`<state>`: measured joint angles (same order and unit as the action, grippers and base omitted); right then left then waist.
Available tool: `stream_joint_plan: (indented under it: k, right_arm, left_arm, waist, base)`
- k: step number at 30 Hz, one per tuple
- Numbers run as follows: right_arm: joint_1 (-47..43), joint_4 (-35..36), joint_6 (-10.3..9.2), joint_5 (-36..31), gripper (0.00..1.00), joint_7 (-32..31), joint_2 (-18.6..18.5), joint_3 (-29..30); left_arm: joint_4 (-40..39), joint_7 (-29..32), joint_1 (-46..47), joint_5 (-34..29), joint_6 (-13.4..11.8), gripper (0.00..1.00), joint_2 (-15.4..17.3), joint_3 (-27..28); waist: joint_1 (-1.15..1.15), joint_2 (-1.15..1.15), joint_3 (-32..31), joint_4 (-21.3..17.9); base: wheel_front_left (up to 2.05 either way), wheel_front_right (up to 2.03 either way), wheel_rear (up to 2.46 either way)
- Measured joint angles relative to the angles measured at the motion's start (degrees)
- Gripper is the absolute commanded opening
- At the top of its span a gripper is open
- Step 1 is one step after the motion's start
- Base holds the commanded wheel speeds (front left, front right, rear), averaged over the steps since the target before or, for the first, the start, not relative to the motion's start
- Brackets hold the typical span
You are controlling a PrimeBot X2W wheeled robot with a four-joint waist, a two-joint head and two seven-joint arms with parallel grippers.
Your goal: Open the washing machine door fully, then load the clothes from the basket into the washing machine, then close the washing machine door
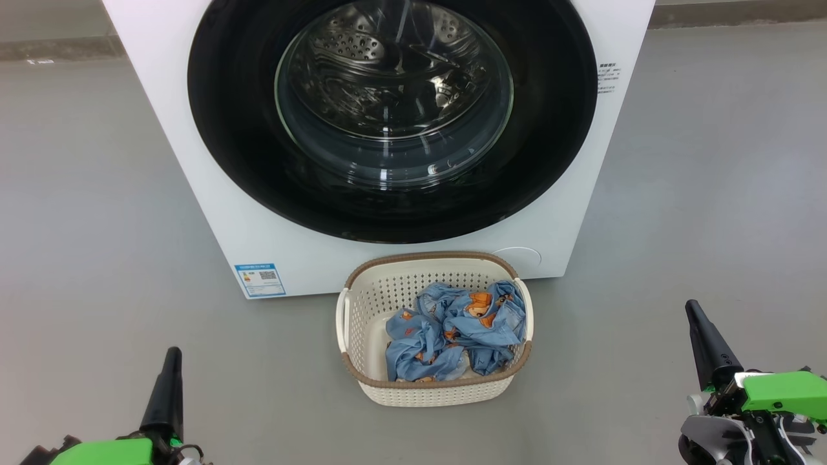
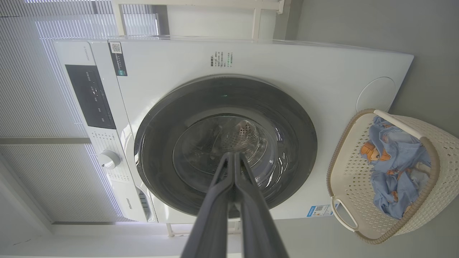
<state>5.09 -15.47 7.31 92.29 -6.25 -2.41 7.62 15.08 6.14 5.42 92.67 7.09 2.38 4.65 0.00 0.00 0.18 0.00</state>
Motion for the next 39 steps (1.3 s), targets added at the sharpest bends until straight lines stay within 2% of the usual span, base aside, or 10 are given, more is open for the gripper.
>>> stream_joint_plan:
  k: [29,30,39]
  right_arm:
    - [0.0,0.0,0.0,0.0,0.0,0.0,0.0,0.0]
    - [0.0,0.0,0.0,0.0,1.0,0.0,0.0,0.0]
    - [-1.65,-3.22,-0.16,0.02,1.0,0.31,1.02,-0.19]
  left_arm:
    - [0.0,0.0,0.0,0.0,0.0,0.0,-0.01,0.01]
    - [0.0,0.0,0.0,0.0,0.0,1.0,-0.01,0.01]
    - [2.94,-0.32,-1.87,0.02,-0.09,1.0,-0.6,-0.68]
  waist:
    - [0.0,0.0,0.0,0.0]
    - [0.0,0.0,0.0,0.0]
    - [0.0,0.0,0.06,0.01]
  base:
    - [0.0,0.0,0.0]
    - [0.0,0.0,0.0]
    - [0.0,0.0,0.0]
